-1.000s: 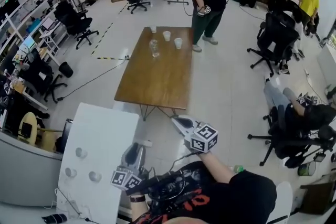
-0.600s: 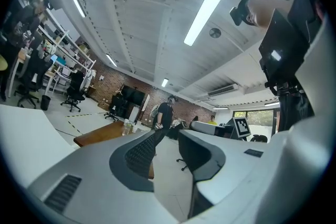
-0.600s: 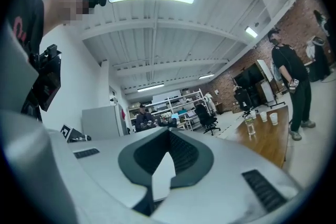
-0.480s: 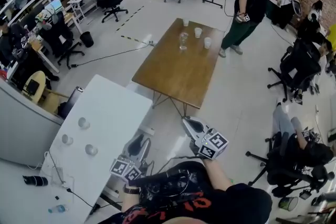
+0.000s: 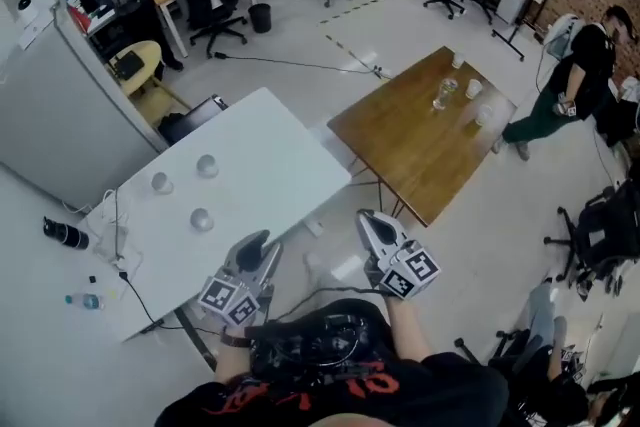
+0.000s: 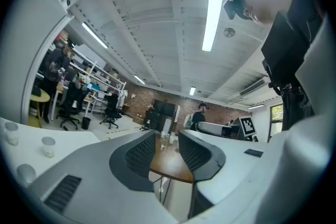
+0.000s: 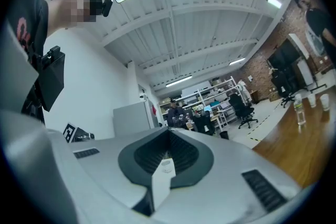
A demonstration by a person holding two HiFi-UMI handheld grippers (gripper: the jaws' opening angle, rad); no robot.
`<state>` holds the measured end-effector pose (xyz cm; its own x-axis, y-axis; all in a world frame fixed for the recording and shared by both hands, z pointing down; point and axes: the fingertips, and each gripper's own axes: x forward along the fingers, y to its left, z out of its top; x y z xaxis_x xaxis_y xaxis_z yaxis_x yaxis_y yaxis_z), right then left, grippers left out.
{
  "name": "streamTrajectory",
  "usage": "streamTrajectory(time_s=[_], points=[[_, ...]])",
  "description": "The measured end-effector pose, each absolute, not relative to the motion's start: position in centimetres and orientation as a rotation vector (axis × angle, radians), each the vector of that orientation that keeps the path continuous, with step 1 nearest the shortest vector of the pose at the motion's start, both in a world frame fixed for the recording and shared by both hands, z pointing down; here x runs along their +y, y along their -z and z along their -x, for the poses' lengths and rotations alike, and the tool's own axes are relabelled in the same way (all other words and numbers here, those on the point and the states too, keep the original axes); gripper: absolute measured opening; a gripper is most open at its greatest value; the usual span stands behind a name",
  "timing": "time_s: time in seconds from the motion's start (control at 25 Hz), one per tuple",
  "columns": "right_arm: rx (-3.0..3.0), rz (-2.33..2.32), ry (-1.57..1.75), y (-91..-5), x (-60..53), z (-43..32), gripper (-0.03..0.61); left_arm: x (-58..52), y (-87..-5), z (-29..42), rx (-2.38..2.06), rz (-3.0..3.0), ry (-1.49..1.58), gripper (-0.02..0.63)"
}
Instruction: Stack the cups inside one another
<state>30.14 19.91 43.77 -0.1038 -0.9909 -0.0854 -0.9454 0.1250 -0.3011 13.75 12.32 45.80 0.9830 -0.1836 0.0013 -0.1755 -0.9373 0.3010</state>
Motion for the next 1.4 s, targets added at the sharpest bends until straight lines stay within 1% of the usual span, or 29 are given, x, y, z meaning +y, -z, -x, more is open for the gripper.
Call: streamTrajectory(time_s=[0.32,0.44,0.6,0.76,0.92,1.04,1.08,1.2,1.24,1.32,1.4], points=[[2.44,1.581,0.265,-43.5,9.3,-25.5,0.006,6.4,-45.6,-6.4,-0.72,-2.773,0.118,0.141],[2.63,1.323,0.324,-43.9,4.6,-20.9,0.006,4.9,-45.9,-2.4,-0.949,-2.685,0.131,0.141],[2.86,0.979,0.378,-46.7,-0.4,-14.1,0.006,2.9,-48.0,2.7,-1.202,-2.566,0.116,0.141],[2.987,0.752,0.396,-48.4,-4.7,-10.8,0.006,0.4,-47.8,4.8,-1.393,-2.477,0.152,0.141],[3.042,0.469,0.453,-48.8,-7.2,-9.1,0.006,0.5,-47.0,5.3,-1.596,-2.369,0.145,0.141],[3.108,0.346,0.413,-49.2,-8.6,-8.3,0.012,0.8,-46.3,6.0,-1.724,-2.309,0.142,0.141],[3.14,0.326,0.387,-49.5,-8.9,-8.0,0.026,0.9,-46.0,6.2,-1.754,-2.295,0.139,0.141],[3.214,0.331,0.345,-51.2,-10.0,-6.9,0.169,0.9,-45.5,6.6,-1.822,-2.265,0.125,0.141],[3.225,0.346,0.347,-51.9,-10.3,-6.6,0.205,0.9,-45.3,6.6,-1.841,-2.257,0.121,0.141],[3.245,0.37,0.364,-53.7,-10.7,-6.5,0.212,0.7,-45.1,6.5,-1.871,-2.243,0.115,0.141],[3.294,0.39,0.391,-56.2,-10.7,-6.4,0.282,0.4,-44.9,6.2,-1.885,-2.24,0.1,0.141]])
